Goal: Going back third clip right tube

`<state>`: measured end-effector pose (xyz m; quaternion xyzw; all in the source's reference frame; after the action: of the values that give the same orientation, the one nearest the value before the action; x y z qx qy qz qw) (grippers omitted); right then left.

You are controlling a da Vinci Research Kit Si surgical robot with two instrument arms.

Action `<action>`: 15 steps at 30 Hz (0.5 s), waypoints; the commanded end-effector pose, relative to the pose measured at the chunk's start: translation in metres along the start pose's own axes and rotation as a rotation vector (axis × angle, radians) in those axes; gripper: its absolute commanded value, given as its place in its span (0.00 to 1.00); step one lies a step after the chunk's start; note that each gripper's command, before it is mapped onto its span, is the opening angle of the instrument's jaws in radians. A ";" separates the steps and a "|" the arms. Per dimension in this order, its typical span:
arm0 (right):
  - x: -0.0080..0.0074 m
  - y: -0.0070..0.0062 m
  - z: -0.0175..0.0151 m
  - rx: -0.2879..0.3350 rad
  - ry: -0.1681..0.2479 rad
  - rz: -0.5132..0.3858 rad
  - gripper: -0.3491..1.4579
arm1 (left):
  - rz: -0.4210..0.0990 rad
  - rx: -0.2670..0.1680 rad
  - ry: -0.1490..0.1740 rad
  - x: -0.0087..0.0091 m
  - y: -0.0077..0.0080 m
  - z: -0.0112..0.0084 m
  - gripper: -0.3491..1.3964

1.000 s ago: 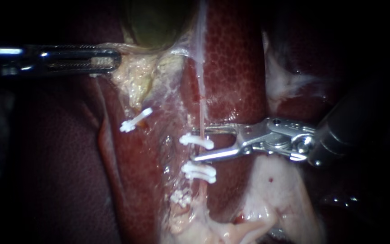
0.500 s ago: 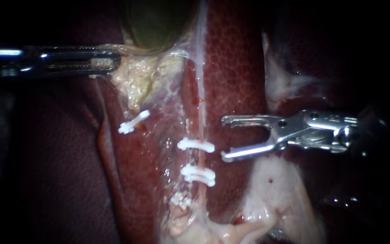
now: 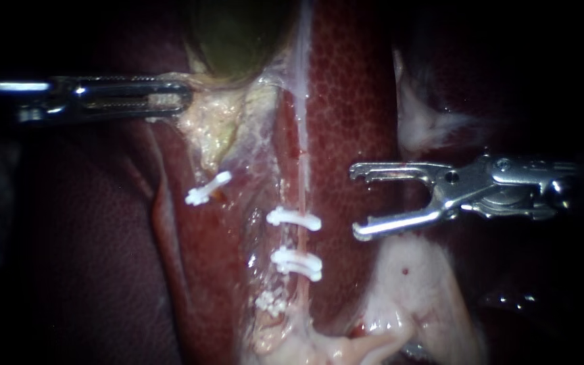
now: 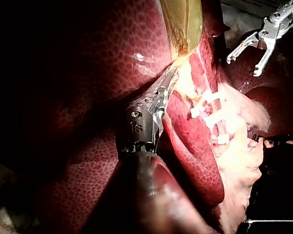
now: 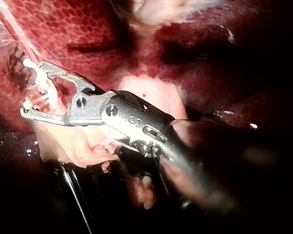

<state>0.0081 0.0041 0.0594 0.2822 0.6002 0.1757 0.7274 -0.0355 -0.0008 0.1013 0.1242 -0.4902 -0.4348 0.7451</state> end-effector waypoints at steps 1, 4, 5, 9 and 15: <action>0.0000 0.0000 0.0000 0.000 0.000 0.001 0.53 | -0.002 0.002 0.008 0.0004 -0.0001 0.0004 0.12; 0.0000 0.0000 -0.0001 0.000 0.000 0.001 0.53 | -0.007 0.010 0.023 0.0015 -0.0004 0.0017 0.12; 0.0000 0.0000 -0.0001 0.000 0.000 0.001 0.53 | -0.009 0.015 0.029 0.0020 -0.0006 0.0022 0.12; 0.0000 0.0000 -0.0001 0.001 0.000 0.001 0.53 | -0.013 0.026 0.044 0.0032 -0.0014 0.0039 0.13; 0.0000 0.0000 -0.0001 0.000 0.000 0.001 0.53 | -0.015 0.030 0.049 0.0037 -0.0017 0.0046 0.13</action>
<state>0.0081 0.0041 0.0594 0.2827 0.6000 0.1759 0.7274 -0.0398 -0.0035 0.1047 0.1497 -0.4774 -0.4291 0.7520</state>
